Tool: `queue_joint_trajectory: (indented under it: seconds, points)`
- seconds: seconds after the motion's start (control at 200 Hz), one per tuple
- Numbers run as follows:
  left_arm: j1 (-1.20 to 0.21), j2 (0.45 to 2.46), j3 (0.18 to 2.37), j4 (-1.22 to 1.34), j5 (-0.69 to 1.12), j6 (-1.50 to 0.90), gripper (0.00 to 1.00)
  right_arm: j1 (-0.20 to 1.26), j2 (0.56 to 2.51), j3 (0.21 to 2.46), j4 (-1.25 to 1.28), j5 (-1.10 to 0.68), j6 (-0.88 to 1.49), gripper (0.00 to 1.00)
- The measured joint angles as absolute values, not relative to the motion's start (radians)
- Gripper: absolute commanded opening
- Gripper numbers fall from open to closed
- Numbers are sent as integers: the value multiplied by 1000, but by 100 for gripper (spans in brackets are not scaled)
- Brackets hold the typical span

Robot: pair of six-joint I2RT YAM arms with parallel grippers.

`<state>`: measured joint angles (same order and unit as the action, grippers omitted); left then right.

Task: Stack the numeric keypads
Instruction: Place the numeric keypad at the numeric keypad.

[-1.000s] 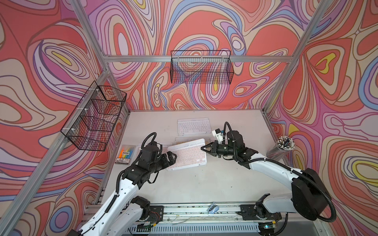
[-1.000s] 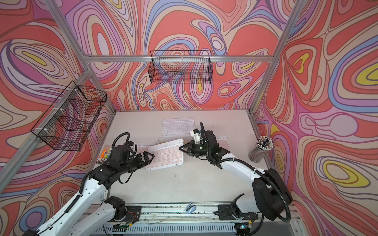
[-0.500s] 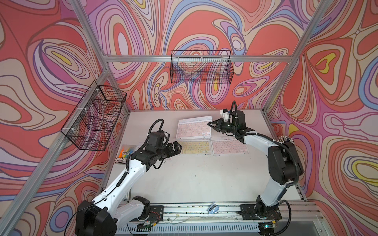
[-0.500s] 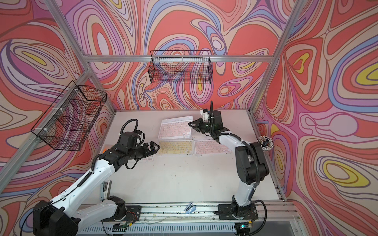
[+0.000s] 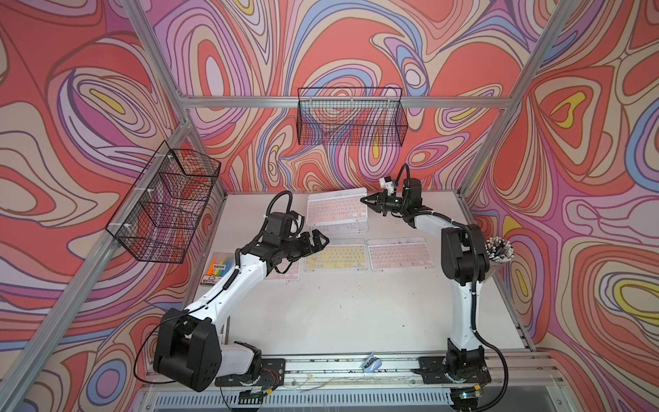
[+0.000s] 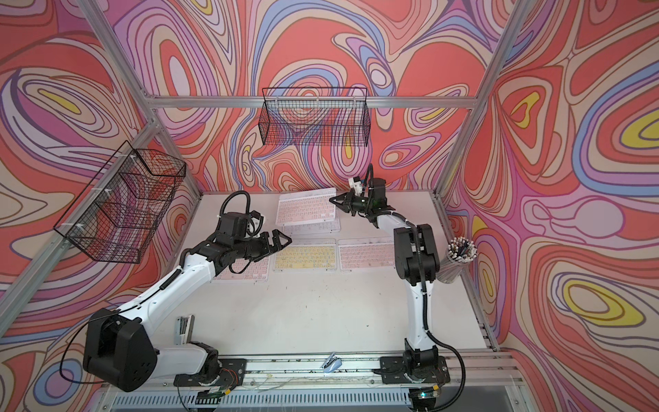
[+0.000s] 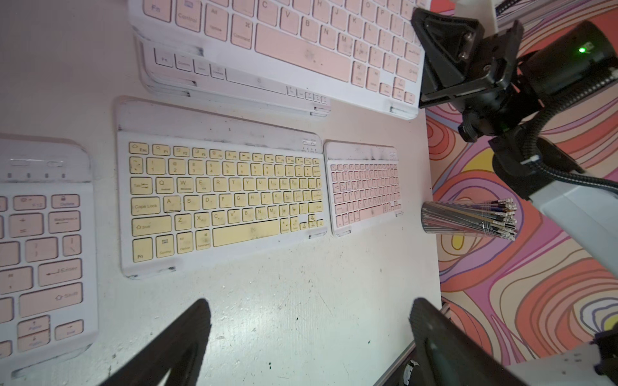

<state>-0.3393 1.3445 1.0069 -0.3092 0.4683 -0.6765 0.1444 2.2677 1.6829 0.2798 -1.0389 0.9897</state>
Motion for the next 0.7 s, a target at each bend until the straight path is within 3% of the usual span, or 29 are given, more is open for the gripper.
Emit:
queue_joint_trajectory:
  seconds: [0.466, 0.701]
  points:
    - [-339, 1349, 995, -294, 494, -677, 100, 117, 2489, 1985, 143, -1126, 955, 0]
    - [-339, 1348, 988, -295, 490, -676, 100, 117, 2545, 2021, 109, -1143, 939, 0]
